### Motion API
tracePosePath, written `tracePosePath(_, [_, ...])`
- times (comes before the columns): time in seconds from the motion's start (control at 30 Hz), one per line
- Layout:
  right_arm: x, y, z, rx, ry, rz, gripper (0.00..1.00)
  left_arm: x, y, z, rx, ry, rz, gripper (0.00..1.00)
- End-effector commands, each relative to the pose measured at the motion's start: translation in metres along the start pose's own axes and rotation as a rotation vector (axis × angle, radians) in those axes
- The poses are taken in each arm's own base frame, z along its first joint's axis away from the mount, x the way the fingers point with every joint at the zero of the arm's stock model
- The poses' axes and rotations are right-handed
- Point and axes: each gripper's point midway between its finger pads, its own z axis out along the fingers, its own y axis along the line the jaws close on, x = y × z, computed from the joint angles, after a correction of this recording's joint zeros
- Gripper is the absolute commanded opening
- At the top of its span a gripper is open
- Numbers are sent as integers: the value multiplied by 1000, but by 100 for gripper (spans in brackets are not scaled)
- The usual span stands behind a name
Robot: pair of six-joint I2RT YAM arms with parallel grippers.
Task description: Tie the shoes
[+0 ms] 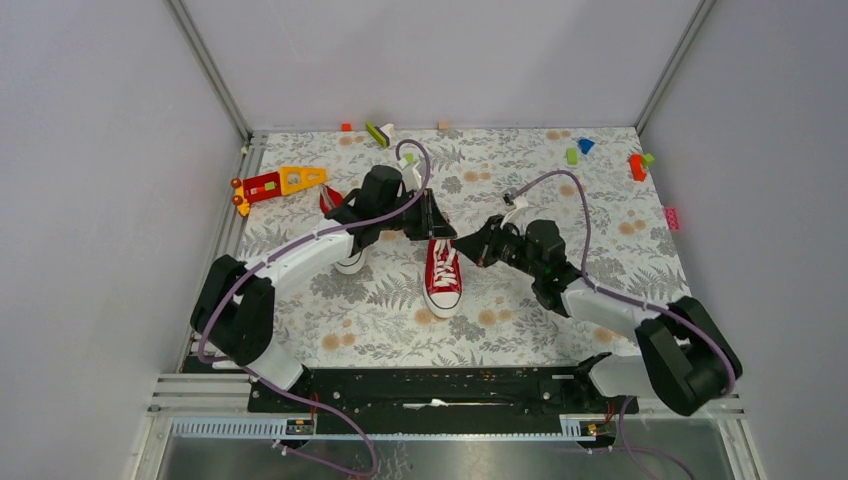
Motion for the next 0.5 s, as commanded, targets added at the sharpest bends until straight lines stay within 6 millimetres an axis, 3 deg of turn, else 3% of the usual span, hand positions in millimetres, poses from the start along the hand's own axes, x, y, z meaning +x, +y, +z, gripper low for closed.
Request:
tracePosePath(0.0, [-12,-12,-23,160,-16,-4,0,-5,-7,-10,9,-48,28,18])
tracePosePath(0.1, [-14,-25,-36,246,5,26,0,-2,-2,-12,-10,-53,27,16])
tracePosePath(0.23, [-21,-22,-41,239,55,92,0,4,4,-15,-29,-48,25,9])
tracePosePath(0.3, [-23,-14,-38,209,112,142,0,9,5,-15,-24,-38,27,0])
tracePosePath(0.47, [-30,16,-31,132,264,227,0,23,-6,-6,38,-9,4,0])
